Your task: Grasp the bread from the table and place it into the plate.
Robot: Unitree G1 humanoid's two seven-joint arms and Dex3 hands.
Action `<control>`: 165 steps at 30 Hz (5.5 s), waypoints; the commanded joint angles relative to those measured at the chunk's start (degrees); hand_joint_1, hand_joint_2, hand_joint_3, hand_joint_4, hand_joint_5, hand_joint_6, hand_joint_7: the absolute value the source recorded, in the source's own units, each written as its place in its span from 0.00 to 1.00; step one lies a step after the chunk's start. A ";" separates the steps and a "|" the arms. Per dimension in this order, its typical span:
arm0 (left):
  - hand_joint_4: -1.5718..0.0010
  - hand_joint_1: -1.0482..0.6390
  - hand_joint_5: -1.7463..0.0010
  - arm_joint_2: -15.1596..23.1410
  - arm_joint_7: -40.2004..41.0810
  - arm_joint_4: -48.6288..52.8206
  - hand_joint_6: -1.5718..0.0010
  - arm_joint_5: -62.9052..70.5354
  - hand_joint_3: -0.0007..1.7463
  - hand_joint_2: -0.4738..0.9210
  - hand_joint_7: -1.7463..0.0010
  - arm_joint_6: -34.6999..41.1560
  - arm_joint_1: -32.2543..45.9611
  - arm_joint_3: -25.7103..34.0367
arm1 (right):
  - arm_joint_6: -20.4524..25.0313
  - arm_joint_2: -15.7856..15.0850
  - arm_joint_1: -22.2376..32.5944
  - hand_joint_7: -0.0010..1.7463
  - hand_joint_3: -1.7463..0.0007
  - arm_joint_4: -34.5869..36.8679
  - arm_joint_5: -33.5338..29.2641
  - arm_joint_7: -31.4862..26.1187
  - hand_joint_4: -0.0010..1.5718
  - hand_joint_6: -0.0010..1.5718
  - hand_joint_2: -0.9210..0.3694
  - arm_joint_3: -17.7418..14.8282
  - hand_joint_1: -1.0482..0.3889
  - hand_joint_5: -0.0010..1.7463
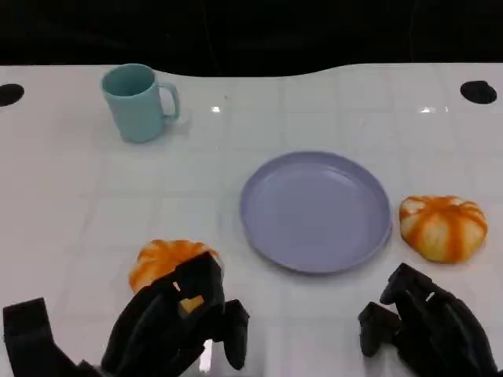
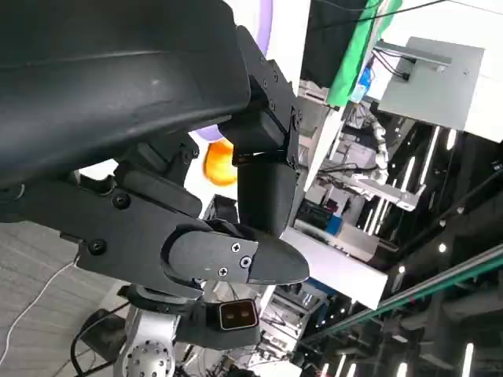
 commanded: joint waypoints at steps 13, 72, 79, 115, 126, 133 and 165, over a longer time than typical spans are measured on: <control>0.60 0.23 0.10 0.90 -0.17 -0.20 0.65 3.64 0.16 1.00 0.30 -7.22 -0.33 0.87 | -0.77 -0.17 -0.01 0.80 0.87 0.92 0.74 0.54 0.50 0.45 0.00 -0.43 0.35 0.96; 0.50 0.47 0.01 23.45 66.85 35.19 0.57 85.15 0.58 0.80 0.05 -26.33 -27.79 -22.99 | -0.85 -0.94 0.46 0.82 0.85 1.15 0.35 0.67 0.50 0.44 0.00 -0.33 0.35 0.96; 0.50 0.46 0.00 19.02 73.84 35.95 0.62 74.64 0.71 0.71 0.00 -30.57 -28.02 -17.77 | -0.46 -1.05 -0.04 0.81 0.86 1.64 0.93 1.12 0.50 0.43 0.00 -0.74 0.35 0.96; 0.48 0.44 0.01 0.37 71.82 58.63 0.54 79.31 0.58 0.76 0.13 -24.46 -57.56 -30.09 | -0.84 -0.83 -0.19 0.81 0.86 1.72 1.17 1.28 0.49 0.44 0.00 -0.69 0.34 0.95; 0.99 0.05 0.74 2.20 48.63 55.25 0.98 79.42 0.27 1.00 0.90 -18.24 -59.67 -35.42 | -0.91 -1.02 0.06 0.80 0.86 1.37 0.95 1.04 0.50 0.44 0.00 -0.57 0.33 0.95; 1.00 0.00 0.93 4.33 40.74 51.08 1.00 77.54 0.36 1.00 0.92 -17.83 -58.66 -34.87 | -0.53 -1.08 0.08 0.80 0.86 1.29 1.10 0.92 0.51 0.45 0.00 -0.58 0.33 0.95; 0.45 0.22 0.00 3.42 5.64 2.50 0.61 2.05 0.22 1.00 0.00 -9.13 -5.98 -5.70 | -0.40 -0.63 0.29 0.81 0.85 0.54 0.98 0.76 0.50 0.44 0.00 -0.30 0.34 0.96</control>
